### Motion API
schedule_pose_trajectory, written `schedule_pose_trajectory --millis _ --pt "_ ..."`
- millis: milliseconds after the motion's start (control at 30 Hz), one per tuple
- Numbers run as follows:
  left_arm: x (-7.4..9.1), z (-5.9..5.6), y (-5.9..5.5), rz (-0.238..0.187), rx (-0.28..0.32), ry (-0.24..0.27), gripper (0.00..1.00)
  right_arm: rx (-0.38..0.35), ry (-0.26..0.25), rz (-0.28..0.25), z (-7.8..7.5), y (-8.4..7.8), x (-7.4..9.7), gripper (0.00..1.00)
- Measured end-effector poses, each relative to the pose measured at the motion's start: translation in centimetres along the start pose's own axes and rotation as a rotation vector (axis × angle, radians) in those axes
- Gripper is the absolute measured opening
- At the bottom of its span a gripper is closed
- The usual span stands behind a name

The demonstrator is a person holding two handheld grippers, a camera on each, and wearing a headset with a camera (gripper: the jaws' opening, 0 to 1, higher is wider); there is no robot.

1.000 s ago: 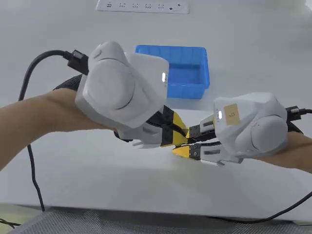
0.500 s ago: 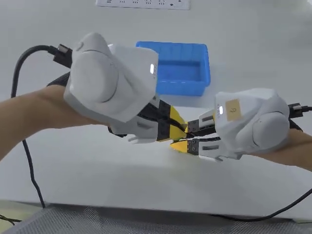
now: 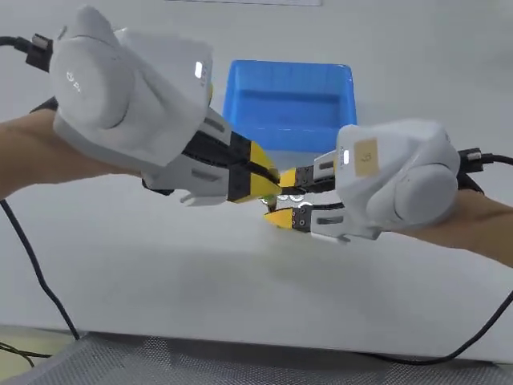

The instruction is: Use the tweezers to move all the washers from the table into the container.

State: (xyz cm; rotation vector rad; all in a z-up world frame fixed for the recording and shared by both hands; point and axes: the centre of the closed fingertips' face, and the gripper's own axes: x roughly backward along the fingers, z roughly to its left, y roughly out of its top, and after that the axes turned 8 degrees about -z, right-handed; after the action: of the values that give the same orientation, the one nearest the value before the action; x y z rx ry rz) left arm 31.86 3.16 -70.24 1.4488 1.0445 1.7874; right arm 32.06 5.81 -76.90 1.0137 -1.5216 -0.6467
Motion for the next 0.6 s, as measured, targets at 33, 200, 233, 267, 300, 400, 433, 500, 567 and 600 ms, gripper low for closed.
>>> schedule_pose_trajectory --millis 33,200,233,267,300,400,433,500,567,600 --pt "0.05 0.14 -0.04 0.0 0.004 0.0 0.07 0.005 -0.006 0.001 -0.15 -0.04 0.04 0.21" --pt "-0.03 0.38 -0.42 0.014 -0.017 0.0 0.07 -0.022 -0.013 -0.004 -0.47 -0.14 -0.02 0.21" --pt "-0.05 0.46 -0.32 0.007 -0.019 0.001 0.07 -0.022 -0.015 -0.003 -0.56 -0.17 -0.05 0.21" --pt "-0.09 0.51 -0.23 0.004 -0.021 0.002 0.07 -0.026 -0.018 -0.004 -0.64 -0.18 -0.07 0.21" --pt "-0.16 0.61 -0.13 -0.001 -0.025 0.003 0.07 -0.032 -0.018 -0.005 -0.68 -0.19 -0.1 0.21" --pt "-0.28 0.9 -0.14 -0.006 -0.034 0.004 0.07 -0.035 -0.018 0.001 -0.7 -0.42 -0.2 0.21" --pt "-0.34 0.99 -0.18 -0.004 -0.036 0.004 0.07 -0.036 -0.018 0.002 -0.71 -0.5 -0.23 0.21" --pt "-0.61 1.08 -0.18 -0.008 -0.04 0.003 0.07 -0.043 -0.016 0.005 -0.65 -0.69 -0.31 0.21" --pt "-0.7 1.08 -0.26 -0.008 -0.04 0.0 0.07 -0.044 -0.014 0.01 -0.59 -0.88 -0.36 0.21" --pt "-0.73 1.09 -0.35 -0.004 -0.04 -0.001 0.07 -0.047 -0.012 0.012 -0.54 -0.98 -0.36 0.21"
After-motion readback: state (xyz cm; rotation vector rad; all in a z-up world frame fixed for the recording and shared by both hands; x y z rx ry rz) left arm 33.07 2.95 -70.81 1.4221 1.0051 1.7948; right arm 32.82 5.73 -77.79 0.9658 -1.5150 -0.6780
